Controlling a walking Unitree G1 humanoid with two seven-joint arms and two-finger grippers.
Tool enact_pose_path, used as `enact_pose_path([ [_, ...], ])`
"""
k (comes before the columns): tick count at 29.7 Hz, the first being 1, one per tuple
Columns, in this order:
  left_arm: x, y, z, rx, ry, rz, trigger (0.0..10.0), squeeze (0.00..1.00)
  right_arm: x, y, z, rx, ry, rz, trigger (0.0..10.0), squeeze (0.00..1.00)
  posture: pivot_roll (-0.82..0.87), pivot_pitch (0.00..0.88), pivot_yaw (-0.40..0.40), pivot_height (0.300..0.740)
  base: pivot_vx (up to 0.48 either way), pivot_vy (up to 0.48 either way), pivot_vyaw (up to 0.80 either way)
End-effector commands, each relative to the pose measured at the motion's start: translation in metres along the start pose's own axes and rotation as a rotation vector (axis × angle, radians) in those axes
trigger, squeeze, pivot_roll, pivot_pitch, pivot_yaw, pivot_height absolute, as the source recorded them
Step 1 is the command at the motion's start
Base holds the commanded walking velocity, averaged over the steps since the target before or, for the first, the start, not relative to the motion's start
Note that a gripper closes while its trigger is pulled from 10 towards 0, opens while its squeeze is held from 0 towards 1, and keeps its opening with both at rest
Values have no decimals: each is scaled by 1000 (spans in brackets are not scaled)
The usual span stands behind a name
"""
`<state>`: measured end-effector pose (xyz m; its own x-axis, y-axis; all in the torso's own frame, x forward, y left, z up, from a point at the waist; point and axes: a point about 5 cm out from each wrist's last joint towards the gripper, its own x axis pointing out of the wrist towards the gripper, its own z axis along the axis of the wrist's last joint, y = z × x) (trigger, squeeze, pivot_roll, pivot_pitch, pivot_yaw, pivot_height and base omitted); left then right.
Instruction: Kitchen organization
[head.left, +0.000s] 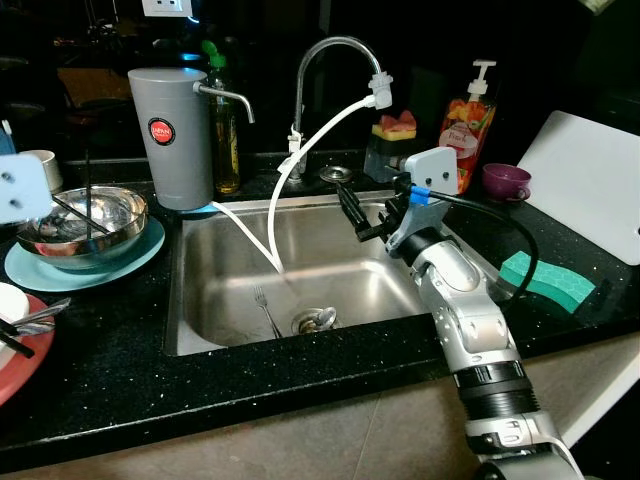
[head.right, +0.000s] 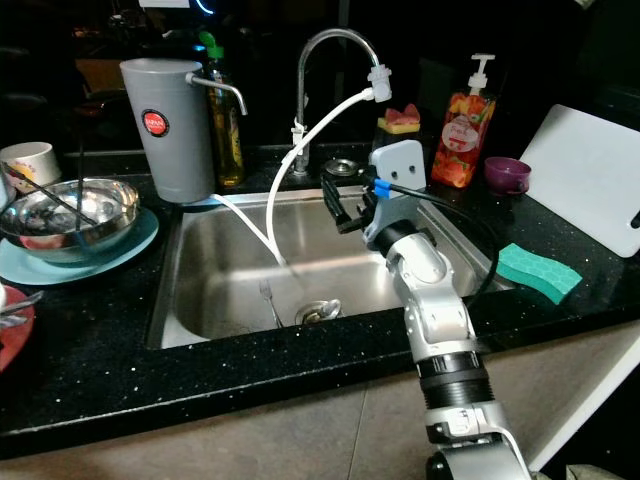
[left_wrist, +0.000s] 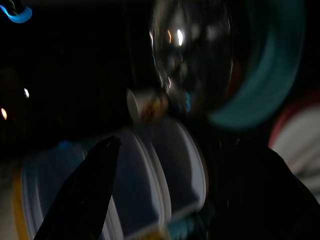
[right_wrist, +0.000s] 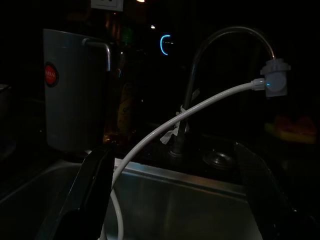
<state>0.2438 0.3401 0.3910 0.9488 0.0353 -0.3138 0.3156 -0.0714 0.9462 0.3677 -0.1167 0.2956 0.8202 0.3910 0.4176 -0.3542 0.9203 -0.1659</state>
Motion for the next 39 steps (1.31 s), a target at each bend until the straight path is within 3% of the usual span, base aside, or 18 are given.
enact_pose_path([
  [1, 3, -11, -5, 71, 45, -112, 10000, 0, 1, 1, 3, 9, -9, -3, 10000, 0, 215, 63, -64, 740, 0, 0, 0],
  [6, 3, -16, -14, 169, 102, -206, 10000, 0, 3, 0, 3, 15, -12, -7, 10000, 0, 225, 74, -52, 740, 0, 0, 0],
  [11, 4, -22, -17, 192, 88, -285, 10000, 0, 2, -2, 2, 21, -11, -17, 10000, 0, 238, 81, -40, 740, 0, 0, 0],
  [13, 6, -33, -19, 212, 60, -395, 10000, 35, 1, -4, -1, 31, -4, -29, 10000, 0, 250, 92, -32, 740, 0, 0, 0],
  [18, 3, -30, -21, 241, 62, -426, 10000, 98, 0, -4, -3, 36, 0, -34, 10000, 0, 269, 99, -13, 740, 0, 0, 0],
  [22, 1, -36, -21, 228, 28, -489, 10000, 75, 0, -3, -4, 45, 0, -39, 10000, 0, 276, 101, -7, 740, 0, 0, 0],
  [24, 2, -41, -22, 216, 17, -511, 10000, 0, 0, -3, -5, 55, -1, -46, 10000, 0, 281, 100, -7, 740, 0, 0, 0],
  [27, 10, -55, -26, 184, 3, -546, 10000, 0, 2, -3, -5, 61, -1, -48, 10000, 0, 275, 100, -15, 740, 0, 0, 0],
  [32, 18, -61, -26, 166, -5, -535, 9961, 0, 3, -4, -4, 59, -3, -48, 10000, 0, 264, 99, -21, 740, 0, 0, 0],
  [34, 25, -67, -26, 157, -12, -525, 9373, 0, 3, -5, -2, 57, -6, -49, 10000, 0, 257, 99, -25, 740, 0, 0, 0],
  [36, 31, -72, -26, 135, -26, -523, 7725, 0, 5, -4, 2, 62, -14, -32, 10000, 0, 237, 99, -26, 740, 0, 0, 0],
  [39, 36, -75, -26, 127, -32, -521, 6118, 0, 3, 15, 10, 93, -34, 150, 10000, 0, 220, 98, -27, 740, 0, 0, 0],
])
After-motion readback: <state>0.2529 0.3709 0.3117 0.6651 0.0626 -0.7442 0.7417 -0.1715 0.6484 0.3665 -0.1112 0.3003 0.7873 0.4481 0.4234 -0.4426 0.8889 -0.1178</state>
